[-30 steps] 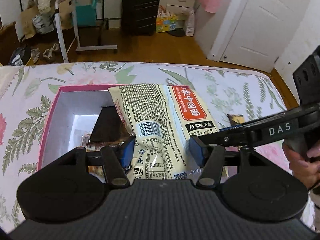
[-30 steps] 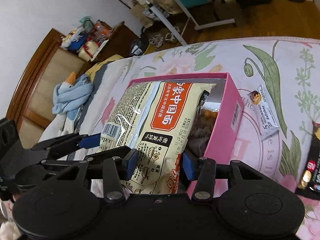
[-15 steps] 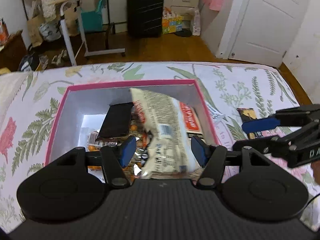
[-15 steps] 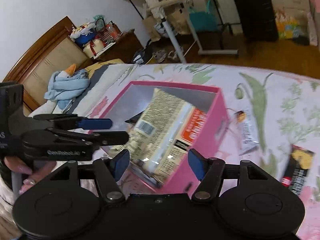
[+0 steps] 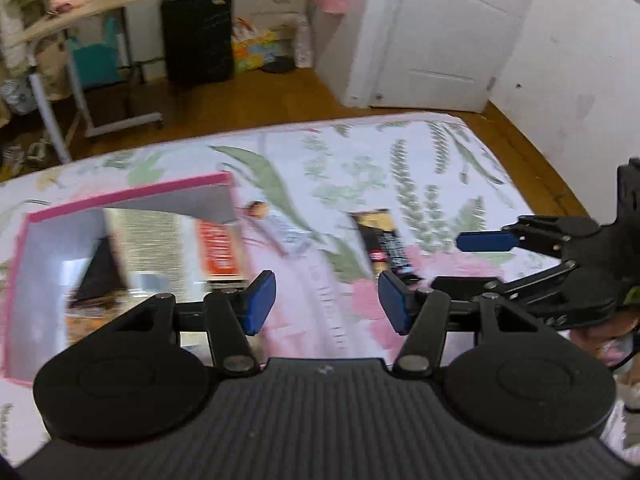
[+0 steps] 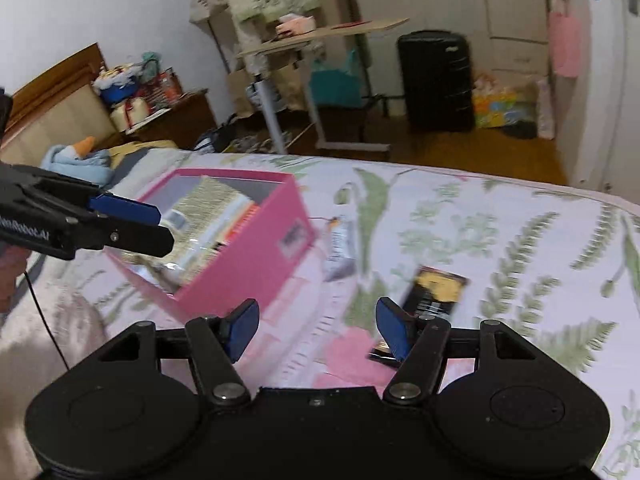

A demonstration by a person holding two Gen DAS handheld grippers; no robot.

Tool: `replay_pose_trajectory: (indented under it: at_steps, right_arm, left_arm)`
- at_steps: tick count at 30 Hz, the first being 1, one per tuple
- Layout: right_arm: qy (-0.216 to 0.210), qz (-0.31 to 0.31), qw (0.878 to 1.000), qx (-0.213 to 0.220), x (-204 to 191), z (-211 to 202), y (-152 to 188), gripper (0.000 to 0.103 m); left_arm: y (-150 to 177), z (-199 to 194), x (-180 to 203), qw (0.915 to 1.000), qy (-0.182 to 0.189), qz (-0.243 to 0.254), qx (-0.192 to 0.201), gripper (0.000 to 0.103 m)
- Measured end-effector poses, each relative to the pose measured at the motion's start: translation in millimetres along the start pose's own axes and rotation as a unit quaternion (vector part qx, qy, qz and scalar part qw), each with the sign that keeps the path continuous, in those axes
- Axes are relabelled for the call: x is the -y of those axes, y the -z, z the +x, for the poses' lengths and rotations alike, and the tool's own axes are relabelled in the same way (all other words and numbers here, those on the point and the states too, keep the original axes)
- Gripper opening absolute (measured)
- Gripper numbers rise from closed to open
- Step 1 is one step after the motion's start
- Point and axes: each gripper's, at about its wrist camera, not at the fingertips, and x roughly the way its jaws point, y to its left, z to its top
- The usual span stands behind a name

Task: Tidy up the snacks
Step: 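Grasp the black NB biscuit pack with the left tool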

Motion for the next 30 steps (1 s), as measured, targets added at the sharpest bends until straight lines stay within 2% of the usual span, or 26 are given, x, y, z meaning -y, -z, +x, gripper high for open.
replay_pose_trajectory:
  at_steps: [2,3,7,11,16,19,21,23,25,27,28,30]
  right_arm:
    - [0.024,0.003,0.999,0.028,7.1,0.7,10.8,0.082]
    - [0.03,0.003,0.999,0.036,11.9,3.6,15.8,0.082]
    - [0.055,0.009,0.998,0.026,30.6,27.9,29.2,0.082]
    - [0.047,0.024,0.998,0.02,46.0,54.0,41.3,0.082]
    - [0.039,0.032,0.998,0.024,53.4,81.0,52.6,0.081]
    - [0.04,0.043,0.998,0.02,56.2,95.9,55.0,0.081]
    - [0.055,0.028,0.998,0.012,57.3,107.8,57.6,0.081]
    - [0.071,0.003,0.997,0.024,55.5,111.5,59.6,0.081]
    - [0.073,0.004,0.997,0.021,55.4,112.7,57.8,0.081]
    - [0.077,0.008,0.997,0.016,54.0,112.4,55.6,0.076]
    - [0.077,0.009,0.997,0.011,52.7,111.6,54.1,0.064]
    - [0.08,0.017,0.997,-0.001,51.1,109.6,50.2,0.063]
  left_arm:
    - [-3.3,17.4,12.1,0.9998,0.018,-0.005,-0.008,0.055]
    - [-4.9,26.8,18.5,0.9996,0.025,-0.006,-0.01,0.055]
    - [-8.6,69.9,43.2,0.9992,0.037,0.003,-0.013,0.055]
    - [-9.6,117.4,59.8,0.9991,0.034,0.008,-0.023,0.052]
    - [-12.9,167.5,58.4,0.9991,0.023,-0.024,-0.025,0.052]
    - [-13.6,196.4,51.5,0.9982,0.007,-0.04,-0.044,0.052]
    - [-13.0,208.9,44.9,0.9964,0.014,-0.055,-0.064,0.052]
    - [-10.8,216.1,35.9,0.9938,0.029,-0.078,-0.073,0.053]
    - [-8.6,222.3,32.0,0.9915,0.043,-0.091,-0.082,0.053]
    - [-6.0,223.4,33.3,0.9911,0.059,-0.089,-0.079,0.052]
    - [-4.3,225.0,33.4,0.9893,0.072,-0.095,-0.084,0.05]
    - [-0.7,224.5,35.0,0.9871,0.08,-0.109,-0.086,0.047]
